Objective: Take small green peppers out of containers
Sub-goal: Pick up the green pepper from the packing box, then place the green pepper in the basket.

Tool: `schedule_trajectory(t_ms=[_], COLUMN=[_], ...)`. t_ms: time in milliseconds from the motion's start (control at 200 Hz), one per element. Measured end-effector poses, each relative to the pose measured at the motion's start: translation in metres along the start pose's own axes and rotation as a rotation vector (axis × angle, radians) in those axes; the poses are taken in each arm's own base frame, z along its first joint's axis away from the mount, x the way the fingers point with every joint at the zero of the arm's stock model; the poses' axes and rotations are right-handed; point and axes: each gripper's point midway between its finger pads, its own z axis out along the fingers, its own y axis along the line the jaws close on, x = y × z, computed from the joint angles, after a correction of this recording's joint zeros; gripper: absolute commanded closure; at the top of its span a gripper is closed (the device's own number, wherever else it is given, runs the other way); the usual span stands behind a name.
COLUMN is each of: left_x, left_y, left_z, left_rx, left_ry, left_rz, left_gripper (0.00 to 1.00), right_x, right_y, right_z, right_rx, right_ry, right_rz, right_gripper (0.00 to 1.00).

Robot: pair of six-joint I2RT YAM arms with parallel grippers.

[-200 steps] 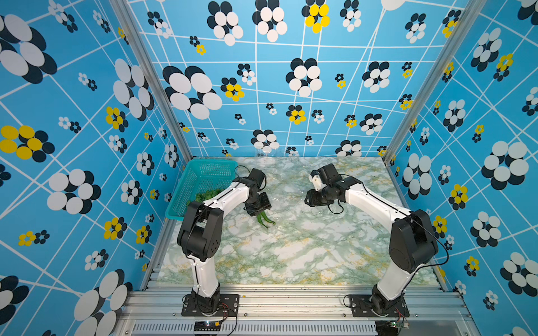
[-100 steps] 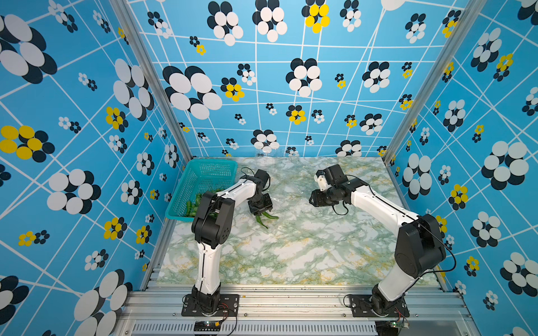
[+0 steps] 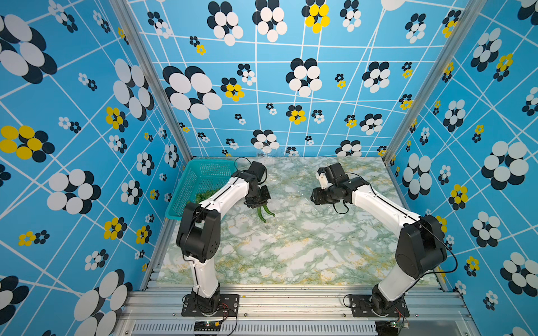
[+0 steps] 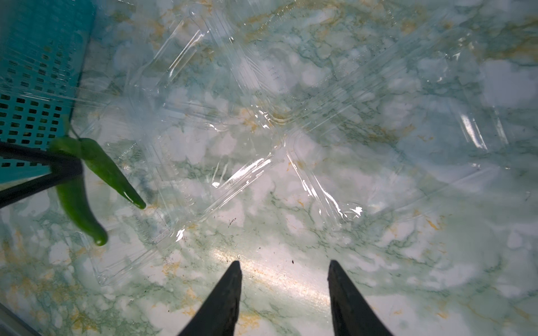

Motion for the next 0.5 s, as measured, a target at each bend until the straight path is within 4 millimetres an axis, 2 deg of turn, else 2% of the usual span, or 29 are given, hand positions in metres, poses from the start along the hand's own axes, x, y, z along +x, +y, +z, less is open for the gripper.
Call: schedule_trajectory(t_ms=[55,120,180,245,320,420,465,500], left_x=[-0.012,-0.031,-0.054,-0.076,-0.093,-0.101,-0.100,-0.098], left_y=[-0.004,0.006,0.033,0.072,0.121,0.186,0.210,0.226], left_z=[-0.040,-0.084,-0.116,-0.134,-0.136,-0.114,-0.098,-0.085], left_rx=[0.051,0.088,0.081,0.035,-0.038,-0.150,-0.189,-0.210], left_ry=[-0.084,-0.188,-0.279,-0.350,-0.383,-0.351,-0.320,-0.292], left_rz=[0.005,-0.014,-0.056,-0.111,-0.173,-0.232,-0.249,-0.264], left_gripper=[0.93,0.92,0.92,0.90,0.90,0.84,0.74,0.63], right_x=[-0.007,-0.015,-0.020,-0.021,-0.022,-0.020,-0.014,-0.009], right_y=[0.001,0.001,-0.002,-0.005,-0.013,-0.026,-0.035,-0.044], right_z=[-0.004,-0.008,-0.011,-0.011,-0.012,-0.011,-0.011,-0.012], right_rx=[0.004,0.013,0.028,0.049,0.085,0.145,0.183,0.218], right_ry=[-0.015,-0.039,-0.054,-0.061,-0.070,-0.089,-0.091,-0.093], right_rz=[-0.001,0.001,0.009,0.019,0.028,0.037,0.046,0.062], right_gripper=[0.49,0.49,0.49,0.48,0.47,0.44,0.40,0.37])
